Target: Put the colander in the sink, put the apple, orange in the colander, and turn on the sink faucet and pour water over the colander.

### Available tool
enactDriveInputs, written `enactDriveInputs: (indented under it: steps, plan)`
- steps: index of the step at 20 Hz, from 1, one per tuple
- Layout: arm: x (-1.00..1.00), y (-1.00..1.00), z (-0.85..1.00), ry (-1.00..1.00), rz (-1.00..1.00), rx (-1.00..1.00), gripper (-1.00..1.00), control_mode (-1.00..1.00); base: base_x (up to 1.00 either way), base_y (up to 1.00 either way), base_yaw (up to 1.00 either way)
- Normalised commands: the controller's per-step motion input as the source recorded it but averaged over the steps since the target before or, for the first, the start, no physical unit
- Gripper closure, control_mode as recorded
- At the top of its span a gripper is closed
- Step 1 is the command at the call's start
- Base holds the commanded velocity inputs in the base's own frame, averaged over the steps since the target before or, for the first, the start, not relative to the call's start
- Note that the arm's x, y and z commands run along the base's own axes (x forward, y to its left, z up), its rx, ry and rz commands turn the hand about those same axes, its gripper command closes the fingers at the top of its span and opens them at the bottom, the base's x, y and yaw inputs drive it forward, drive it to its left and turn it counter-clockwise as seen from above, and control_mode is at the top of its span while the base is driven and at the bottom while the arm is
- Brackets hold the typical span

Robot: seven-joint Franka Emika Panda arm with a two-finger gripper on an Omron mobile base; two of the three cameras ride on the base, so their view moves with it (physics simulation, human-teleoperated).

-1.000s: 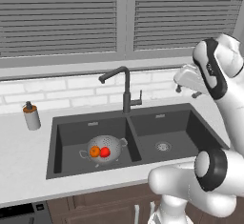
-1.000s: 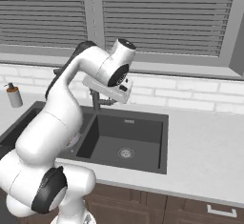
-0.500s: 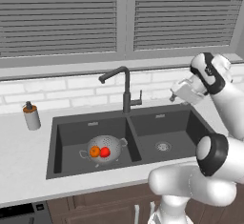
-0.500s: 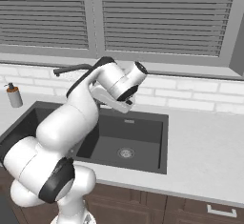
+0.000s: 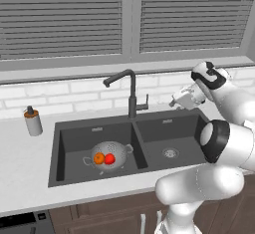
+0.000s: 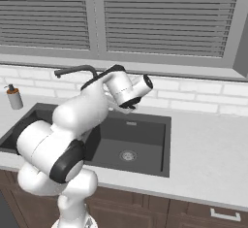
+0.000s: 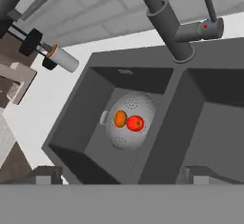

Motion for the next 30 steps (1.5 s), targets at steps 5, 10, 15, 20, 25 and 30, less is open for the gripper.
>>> enactDriveInputs:
  steps: [5,10,15,20,25,30]
  plan:
    - [0.43,0.0,-0.3,-0.16,0.0,0.0,-1.0,-1.0,0.0,0.0,0.0]
    - [0.59,0.04,-0.31,-0.02,0.0,0.05,-1.0,-1.0,0.0,0.0,0.0]
    - [0.72,0.12,-0.22,0.0,0.0,0.12,-1.0,-1.0,0.0,0.0,0.0]
    - [0.72,0.06,-0.23,0.0,0.0,0.11,-1.0,-1.0,0.0,0.0,0.0]
    - [0.7,0.0,-0.36,0.0,0.0,0.08,-1.0,-1.0,0.0,0.0,0.0]
    - [0.67,0.04,-0.3,0.0,0.0,0.08,-1.0,-1.0,0.0,0.0,0.0]
